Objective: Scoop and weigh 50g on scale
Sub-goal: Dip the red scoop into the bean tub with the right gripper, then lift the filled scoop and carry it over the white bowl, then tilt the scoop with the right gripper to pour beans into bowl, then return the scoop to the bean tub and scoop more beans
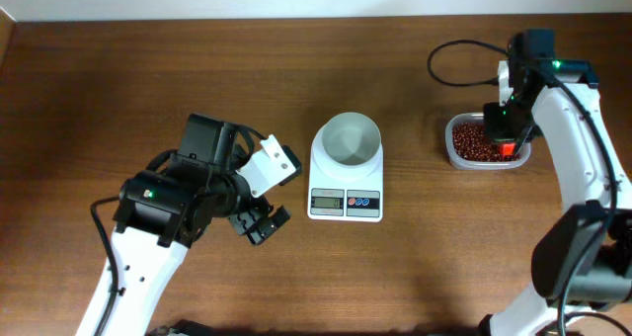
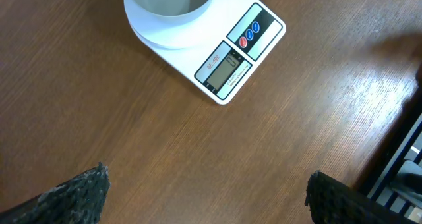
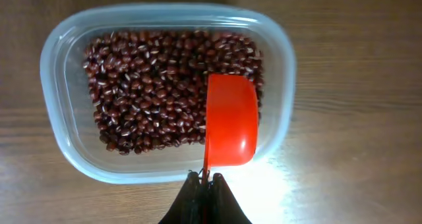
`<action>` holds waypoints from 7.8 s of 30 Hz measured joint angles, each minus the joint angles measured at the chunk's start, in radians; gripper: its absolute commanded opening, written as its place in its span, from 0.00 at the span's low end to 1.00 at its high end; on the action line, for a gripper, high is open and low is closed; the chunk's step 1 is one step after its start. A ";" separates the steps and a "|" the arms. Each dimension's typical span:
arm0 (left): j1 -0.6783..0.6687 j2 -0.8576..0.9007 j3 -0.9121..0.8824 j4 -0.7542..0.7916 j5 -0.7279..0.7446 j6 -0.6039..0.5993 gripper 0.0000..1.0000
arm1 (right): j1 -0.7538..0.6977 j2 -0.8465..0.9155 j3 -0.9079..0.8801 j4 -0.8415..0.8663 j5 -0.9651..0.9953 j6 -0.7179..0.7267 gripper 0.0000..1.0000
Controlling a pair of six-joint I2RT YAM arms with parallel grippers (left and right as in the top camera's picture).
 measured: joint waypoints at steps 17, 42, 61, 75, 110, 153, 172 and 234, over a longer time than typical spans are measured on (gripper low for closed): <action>0.000 0.000 0.000 0.000 0.000 0.000 0.99 | -0.226 0.114 -0.019 -0.001 -0.540 -0.155 0.04; 0.000 0.000 0.000 0.000 0.000 0.000 0.99 | -0.557 0.145 -0.149 0.015 -0.978 -0.221 0.04; 0.000 0.000 0.000 0.000 0.000 0.000 0.99 | -0.606 0.147 -0.150 -0.055 -1.159 -0.323 0.04; 0.000 0.000 0.000 0.000 0.000 0.000 0.99 | -0.643 0.148 -0.151 -0.064 -1.255 -0.297 0.04; 0.000 0.000 0.000 0.000 0.000 0.000 0.99 | 0.037 0.149 -0.155 0.028 -1.500 -0.331 0.04; 0.000 0.000 0.000 0.000 0.000 0.000 0.99 | 0.129 0.106 -0.109 0.275 -1.141 -0.518 0.04; 0.000 0.000 0.000 0.000 0.000 0.000 0.99 | 0.331 0.008 -0.033 0.251 -0.639 -0.481 0.04; 0.000 0.000 0.000 0.000 0.000 0.000 0.99 | 0.047 -0.130 0.003 -0.089 0.042 -0.195 0.04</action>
